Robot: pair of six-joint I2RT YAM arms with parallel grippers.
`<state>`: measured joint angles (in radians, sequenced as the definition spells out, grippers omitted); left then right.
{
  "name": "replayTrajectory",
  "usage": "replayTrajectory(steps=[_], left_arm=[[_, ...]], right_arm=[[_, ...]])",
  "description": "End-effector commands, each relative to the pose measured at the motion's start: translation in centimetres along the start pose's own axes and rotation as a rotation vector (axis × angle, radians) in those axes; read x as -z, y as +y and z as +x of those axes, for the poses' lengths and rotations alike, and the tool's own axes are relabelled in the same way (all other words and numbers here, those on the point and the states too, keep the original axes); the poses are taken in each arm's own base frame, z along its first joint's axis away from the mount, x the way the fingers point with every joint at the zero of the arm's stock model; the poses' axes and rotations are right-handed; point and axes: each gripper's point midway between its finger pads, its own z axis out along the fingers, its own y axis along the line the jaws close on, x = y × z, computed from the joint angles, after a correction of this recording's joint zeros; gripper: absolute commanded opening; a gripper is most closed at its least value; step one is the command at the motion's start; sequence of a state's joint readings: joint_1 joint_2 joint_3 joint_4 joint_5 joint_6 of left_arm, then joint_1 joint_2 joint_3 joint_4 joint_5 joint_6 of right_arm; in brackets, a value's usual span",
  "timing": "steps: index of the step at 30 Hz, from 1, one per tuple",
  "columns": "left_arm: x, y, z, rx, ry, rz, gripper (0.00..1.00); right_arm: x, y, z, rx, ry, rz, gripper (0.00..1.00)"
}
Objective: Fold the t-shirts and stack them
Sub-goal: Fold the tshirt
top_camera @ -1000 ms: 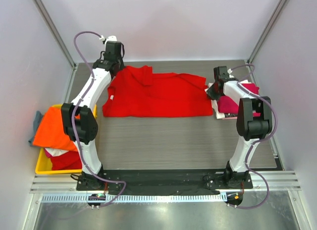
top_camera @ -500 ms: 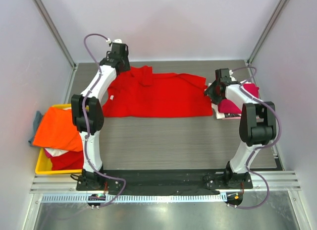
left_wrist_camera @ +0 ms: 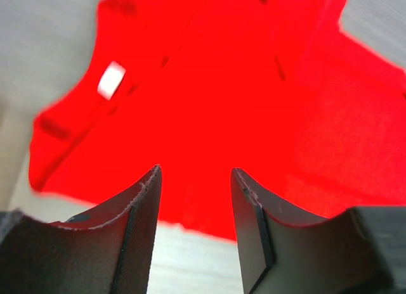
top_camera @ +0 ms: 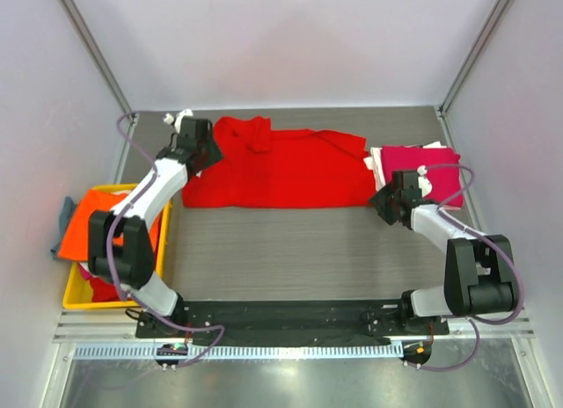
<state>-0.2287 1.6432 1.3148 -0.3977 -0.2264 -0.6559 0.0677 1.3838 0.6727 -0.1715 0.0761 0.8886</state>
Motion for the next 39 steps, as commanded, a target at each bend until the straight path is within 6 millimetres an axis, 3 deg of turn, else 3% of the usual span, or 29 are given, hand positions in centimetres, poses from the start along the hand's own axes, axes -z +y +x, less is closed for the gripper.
replayTrajectory(steps=[1,5,14,17,19,20,21,30,39], left_arm=[[1.6,-0.3,-1.1,0.168,-0.104,0.069,0.49],[2.3,1.9,0.5,0.275,-0.095,0.029,0.56],[1.9,5.4,3.0,0.408,-0.069,0.008,0.52],[1.9,6.5,3.7,0.437,-0.072,-0.018,0.52],[1.8,7.2,4.4,0.45,-0.075,-0.04,0.52],[1.7,7.6,4.6,0.455,-0.08,-0.054,0.52],[1.6,7.9,4.8,0.467,-0.084,-0.068,0.52],[0.4,10.9,7.8,0.54,-0.131,-0.124,0.53],[-2.2,12.2,9.3,0.578,-0.15,-0.179,0.47]], right_arm=[[0.4,1.8,-2.0,-0.074,-0.113,-0.1,0.55],[-0.6,1.3,-2.2,-0.11,-0.147,-0.086,0.55],[-3.4,1.2,-2.4,-0.139,-0.169,-0.029,0.47],[-3.7,1.0,-2.5,-0.14,-0.172,-0.011,0.31],[-3.8,0.9,-2.5,-0.136,-0.177,-0.002,0.14],[-3.8,0.8,-2.5,-0.135,-0.176,-0.001,0.14],[-3.8,0.8,-2.6,-0.125,-0.178,0.005,0.02],[-2.9,-0.1,-2.5,-0.019,-0.185,0.02,0.01],[-2.9,0.0,-1.7,-0.007,-0.165,-0.021,0.01]])
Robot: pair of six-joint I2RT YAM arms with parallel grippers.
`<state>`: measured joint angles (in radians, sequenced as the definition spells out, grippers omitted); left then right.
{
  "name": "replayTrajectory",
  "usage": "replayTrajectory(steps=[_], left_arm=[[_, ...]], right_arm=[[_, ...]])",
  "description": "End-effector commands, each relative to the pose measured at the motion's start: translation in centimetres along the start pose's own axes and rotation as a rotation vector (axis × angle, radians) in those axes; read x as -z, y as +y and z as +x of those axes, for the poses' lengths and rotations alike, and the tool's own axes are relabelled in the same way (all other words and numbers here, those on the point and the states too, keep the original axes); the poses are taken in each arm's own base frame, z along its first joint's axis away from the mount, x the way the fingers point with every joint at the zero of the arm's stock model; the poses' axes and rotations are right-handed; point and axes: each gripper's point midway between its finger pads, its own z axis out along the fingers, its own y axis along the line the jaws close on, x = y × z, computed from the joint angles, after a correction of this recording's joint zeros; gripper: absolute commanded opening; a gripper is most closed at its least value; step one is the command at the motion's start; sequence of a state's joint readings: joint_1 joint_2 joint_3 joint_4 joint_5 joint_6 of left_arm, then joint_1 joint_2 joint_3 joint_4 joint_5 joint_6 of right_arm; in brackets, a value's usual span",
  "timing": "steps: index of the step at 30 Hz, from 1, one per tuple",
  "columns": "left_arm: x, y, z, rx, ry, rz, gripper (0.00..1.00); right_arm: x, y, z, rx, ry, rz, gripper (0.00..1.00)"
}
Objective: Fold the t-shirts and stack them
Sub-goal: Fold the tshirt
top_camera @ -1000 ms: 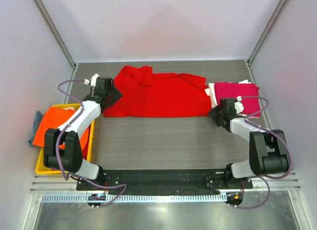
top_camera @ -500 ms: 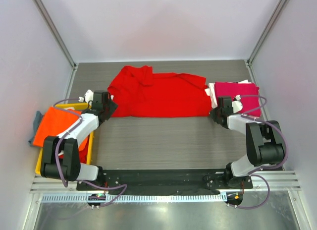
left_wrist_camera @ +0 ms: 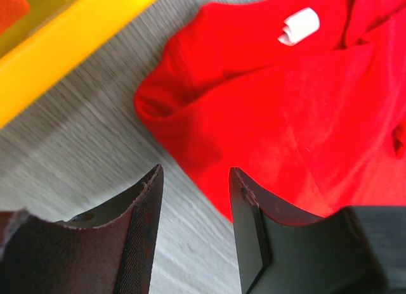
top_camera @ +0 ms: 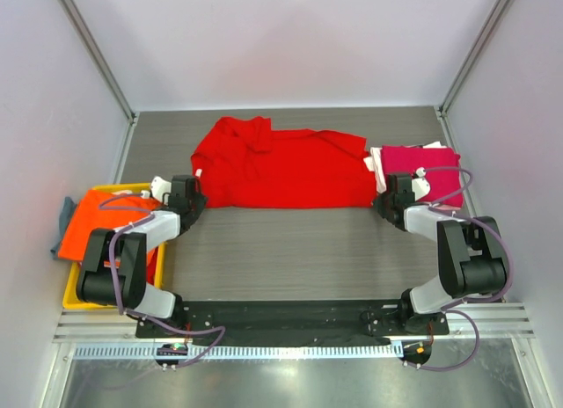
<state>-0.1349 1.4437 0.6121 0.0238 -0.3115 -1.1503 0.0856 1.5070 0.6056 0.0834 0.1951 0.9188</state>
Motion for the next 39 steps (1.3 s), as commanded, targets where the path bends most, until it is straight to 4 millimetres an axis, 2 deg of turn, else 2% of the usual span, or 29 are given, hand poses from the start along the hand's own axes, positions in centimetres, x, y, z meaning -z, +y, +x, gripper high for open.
replayTrajectory(steps=[1,4,8,13,16,17,19,21,22,26,27,29,30,31,32,34,35,37,38,39], left_arm=[[-1.0,-0.8,-2.0,0.06,-0.104,0.016,0.47],[-1.6,-0.1,-2.1,0.066,-0.124,-0.022,0.47],[-2.2,1.3,-1.8,0.094,-0.129,-0.087,0.38],[-3.0,1.4,-1.8,0.094,-0.124,-0.102,0.02],[-2.6,1.3,-2.7,0.057,-0.132,-0.123,0.0],[-2.1,0.4,-3.5,0.054,-0.148,-0.107,0.0],[-1.2,0.6,-4.2,0.017,-0.147,-0.154,0.0],[0.0,-0.1,-5.3,0.002,-0.16,-0.152,0.0],[0.4,-0.4,-5.6,-0.002,-0.165,-0.145,0.0],[3.6,-3.4,-7.8,-0.029,-0.192,-0.038,0.0],[5.3,-4.5,-9.1,-0.02,-0.215,0.0,0.0],[7.1,-5.3,-10.2,-0.023,-0.24,0.034,0.0],[9.2,-6.5,-11.5,-0.008,-0.268,0.087,0.0],[10.3,-6.9,-12.2,-0.007,-0.283,0.107,0.0],[11.5,-7.3,-12.9,-0.014,-0.3,0.131,0.0],[15.2,-8.6,-14.8,-0.002,-0.341,0.196,0.0],[16.3,-8.9,-15.4,-0.012,-0.354,0.208,0.0],[20.1,-9.9,-17.3,-0.004,-0.387,0.255,0.0],[21.3,-10.1,-17.9,-0.014,-0.401,0.267,0.0],[23.4,-10.8,-18.9,-0.008,-0.417,0.301,0.0]], right_arm=[[0.5,0.8,-0.9,0.018,-0.038,-0.035,0.01],[0.5,0.9,-0.8,0.016,-0.028,-0.038,0.01],[0.5,0.9,-0.6,0.013,-0.02,-0.04,0.01],[0.9,1.0,-0.8,0.012,-0.022,-0.045,0.01],[1.4,1.4,-1.4,0.01,-0.038,-0.051,0.01],[1.5,1.5,-1.6,0.012,-0.041,-0.045,0.01],[1.9,1.5,-2.0,0.015,-0.046,-0.032,0.01],[2.5,3.1,-3.2,0.009,-0.068,-0.068,0.01],[2.7,2.9,-2.9,0.016,-0.044,-0.049,0.01],[4.6,6.2,-4.9,0.006,-0.039,-0.115,0.01],[5.4,7.8,-6.1,-0.001,-0.056,-0.15,0.01],[7.6,10.2,-7.8,-0.009,-0.078,-0.218,0.01],[8.5,11.0,-8.4,-0.011,-0.088,-0.243,0.01],[9.5,11.5,-8.9,-0.011,-0.095,-0.259,0.01],[11.7,13.2,-10.3,-0.014,-0.123,-0.323,0.01],[13.9,14.4,-11.4,-0.014,-0.137,-0.368,0.01],[16.7,16.0,-13.2,-0.021,-0.18,-0.428,0.01],[19.4,16.9,-14.3,-0.016,-0.202,-0.47,0.01],[21.5,17.9,-15.6,-0.02,-0.24,-0.514,0.01],[24.0,18.3,-16.5,-0.014,-0.279,-0.559,0.01]])
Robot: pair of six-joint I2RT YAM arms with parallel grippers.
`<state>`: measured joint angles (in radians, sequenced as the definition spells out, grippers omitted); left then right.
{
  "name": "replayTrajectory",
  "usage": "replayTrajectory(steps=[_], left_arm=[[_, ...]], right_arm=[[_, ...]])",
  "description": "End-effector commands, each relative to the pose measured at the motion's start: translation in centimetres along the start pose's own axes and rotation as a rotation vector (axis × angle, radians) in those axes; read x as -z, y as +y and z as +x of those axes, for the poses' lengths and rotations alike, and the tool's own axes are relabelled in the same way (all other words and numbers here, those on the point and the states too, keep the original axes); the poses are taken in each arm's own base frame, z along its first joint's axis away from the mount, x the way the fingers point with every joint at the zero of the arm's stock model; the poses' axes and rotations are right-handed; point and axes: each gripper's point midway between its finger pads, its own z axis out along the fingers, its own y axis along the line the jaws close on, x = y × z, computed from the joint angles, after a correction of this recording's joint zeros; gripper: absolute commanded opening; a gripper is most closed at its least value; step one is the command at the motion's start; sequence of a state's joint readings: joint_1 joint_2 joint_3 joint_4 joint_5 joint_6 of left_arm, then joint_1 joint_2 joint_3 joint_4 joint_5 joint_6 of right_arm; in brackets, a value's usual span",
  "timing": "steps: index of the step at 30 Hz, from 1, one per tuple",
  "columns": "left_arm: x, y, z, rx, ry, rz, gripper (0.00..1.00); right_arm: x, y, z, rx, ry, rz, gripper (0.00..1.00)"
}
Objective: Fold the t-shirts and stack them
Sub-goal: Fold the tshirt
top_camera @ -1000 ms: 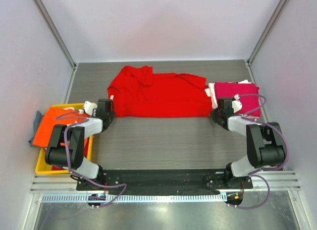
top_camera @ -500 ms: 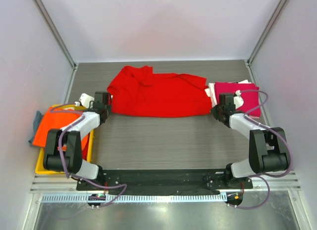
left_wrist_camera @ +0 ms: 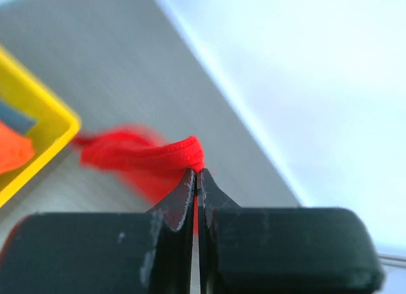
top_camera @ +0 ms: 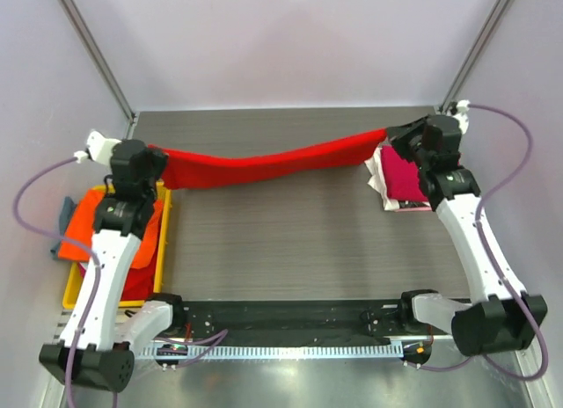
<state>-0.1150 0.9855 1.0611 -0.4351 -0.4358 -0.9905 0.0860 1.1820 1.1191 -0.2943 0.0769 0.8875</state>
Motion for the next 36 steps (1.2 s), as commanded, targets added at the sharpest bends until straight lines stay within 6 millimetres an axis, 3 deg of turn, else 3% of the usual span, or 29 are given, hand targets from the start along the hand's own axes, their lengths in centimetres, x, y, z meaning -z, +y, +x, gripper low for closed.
replayTrajectory(steps=[1,6,7,9,11,13,16,18,20,21,22,23,24,25,26,27,28,29,30,32,33,34,35,36], left_arm=[[4.3,-2.0,-5.4,-0.03,-0.091,0.045,0.0],[10.2,-5.1,-10.6,0.026,-0.177,0.178,0.0],[13.0,-6.4,-12.7,0.063,-0.215,0.253,0.0],[13.8,-6.9,-13.3,0.074,-0.224,0.277,0.0],[14.3,-7.5,-13.9,0.078,-0.226,0.29,0.0],[14.2,-8.1,-14.1,0.075,-0.219,0.301,0.0],[12.6,-8.9,-13.4,0.066,-0.194,0.293,0.0],[10.4,-9.4,-12.4,0.055,-0.17,0.268,0.0],[8.9,-10.3,-12.0,0.048,-0.157,0.265,0.0],[6.8,-10.6,-11.0,0.031,-0.13,0.236,0.0],[6.2,-11.4,-11.0,0.035,-0.128,0.249,0.0],[5.4,-11.8,-10.8,0.033,-0.121,0.245,0.0],[3.0,-12.1,-9.7,0.017,-0.093,0.216,0.0],[2.8,-13.4,-10.4,0.027,-0.107,0.235,0.0],[1.8,-14.0,-10.3,0.025,-0.098,0.232,0.0],[-0.3,-14.4,-9.5,0.017,-0.075,0.212,0.0],[-0.3,-16.2,-10.9,0.036,-0.095,0.246,0.0],[-0.7,-17.1,-11.2,0.046,-0.089,0.262,0.0],[-1.1,-17.9,-11.7,0.054,-0.095,0.274,0.0],[-2.2,-20.3,-13.5,0.068,-0.131,0.307,0.0],[-2.6,-21.6,-14.4,0.085,-0.148,0.348,0.0],[-2.1,-23.1,-15.9,0.116,-0.182,0.404,0.0],[-3.6,-23.2,-16.5,0.132,-0.201,0.418,0.0],[-3.2,-25.1,-17.4,0.192,-0.206,0.51,0.0]], right_arm=[[5.8,5.5,-4.8,0.031,-0.119,-0.157,0.01],[14.2,10.8,-10.1,0.105,-0.3,-0.345,0.01],[17.6,11.7,-12.5,0.122,-0.406,-0.371,0.01],[19.2,11.5,-13.6,0.113,-0.462,-0.362,0.01],[19.3,11.1,-13.7,0.107,-0.466,-0.341,0.01],[18.4,10.5,-13.5,0.091,-0.459,-0.312,0.01],[16.6,9.6,-13.0,0.058,-0.439,-0.265,0.01],[14.9,8.8,-12.5,0.036,-0.415,-0.224,0.01],[12.2,8.1,-11.6,0.012,-0.37,-0.178,0.01],[11.1,7.9,-11.2,0.005,-0.349,-0.166,0.01],[9.1,7.6,-10.4,0.004,-0.31,-0.139,0.01],[8.2,7.7,-10.0,-0.018,-0.284,-0.139,0.01],[7.4,8.1,-9.9,-0.026,-0.269,-0.142,0.01],[6.7,8.4,-9.8,-0.031,-0.254,-0.143,0.01],[4.6,8.4,-9.2,-0.033,-0.22,-0.125,0.01],[4.8,10.0,-10.2,-0.038,-0.232,-0.159,0.01],[4.4,10.7,-10.6,-0.039,-0.229,-0.17,0.01],[2.5,10.6,-10.7,-0.04,-0.21,-0.154,0.01],[3.2,12.7,-12.0,-0.061,-0.214,-0.214,0.01],[1.0,13.0,-13.2,-0.09,-0.195,-0.217,0.01],[1.5,15.1,-14.2,-0.109,-0.177,-0.289,0.01],[1.1,15.4,-15.3,-0.125,-0.178,-0.303,0.01],[0.7,15.9,-15.8,-0.136,-0.167,-0.324,0.01],[-0.8,16.3,-17.0,-0.147,-0.161,-0.339,0.01]])
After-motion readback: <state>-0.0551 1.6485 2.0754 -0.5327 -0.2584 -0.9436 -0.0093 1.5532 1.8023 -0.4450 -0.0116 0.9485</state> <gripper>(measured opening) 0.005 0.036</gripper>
